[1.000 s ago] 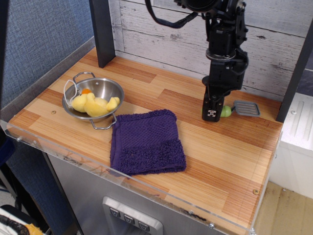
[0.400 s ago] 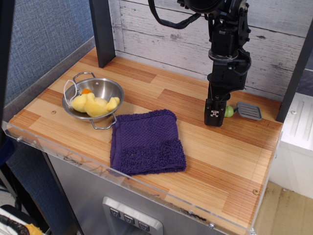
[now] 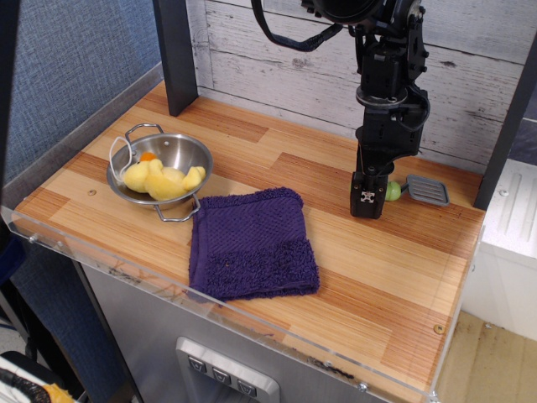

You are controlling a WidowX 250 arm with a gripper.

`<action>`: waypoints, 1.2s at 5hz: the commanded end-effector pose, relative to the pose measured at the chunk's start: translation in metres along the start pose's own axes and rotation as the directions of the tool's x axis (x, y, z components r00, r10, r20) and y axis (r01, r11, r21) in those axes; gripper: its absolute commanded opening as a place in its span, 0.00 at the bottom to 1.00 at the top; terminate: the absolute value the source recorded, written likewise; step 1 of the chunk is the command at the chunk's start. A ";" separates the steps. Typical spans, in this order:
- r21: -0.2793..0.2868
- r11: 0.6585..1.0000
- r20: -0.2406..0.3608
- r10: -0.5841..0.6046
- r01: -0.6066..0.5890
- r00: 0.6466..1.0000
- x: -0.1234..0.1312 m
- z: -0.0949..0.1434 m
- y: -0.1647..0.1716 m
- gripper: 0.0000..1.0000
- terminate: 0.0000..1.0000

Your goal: Move green spatula to upper right corner

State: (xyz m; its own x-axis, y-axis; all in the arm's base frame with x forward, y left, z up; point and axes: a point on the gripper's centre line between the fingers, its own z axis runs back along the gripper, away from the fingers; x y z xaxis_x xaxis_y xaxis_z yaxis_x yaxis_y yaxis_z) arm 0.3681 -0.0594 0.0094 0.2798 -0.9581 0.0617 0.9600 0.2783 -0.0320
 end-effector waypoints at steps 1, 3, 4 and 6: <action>0.112 0.993 0.138 0.019 -0.035 0.990 -0.005 0.071 0.000 1.00 0.00; 0.218 0.974 0.207 0.015 -0.061 0.978 -0.016 0.120 -0.013 1.00 0.00; 0.258 0.962 0.267 0.012 -0.084 0.964 -0.028 0.150 -0.023 1.00 0.00; 0.249 0.962 0.287 0.033 -0.108 0.957 -0.044 0.165 -0.030 1.00 0.00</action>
State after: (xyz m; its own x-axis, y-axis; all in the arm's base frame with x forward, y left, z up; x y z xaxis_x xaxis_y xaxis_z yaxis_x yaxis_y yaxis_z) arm 0.3357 -0.0184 0.1591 0.3154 -0.8877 0.3355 0.9075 0.3855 0.1669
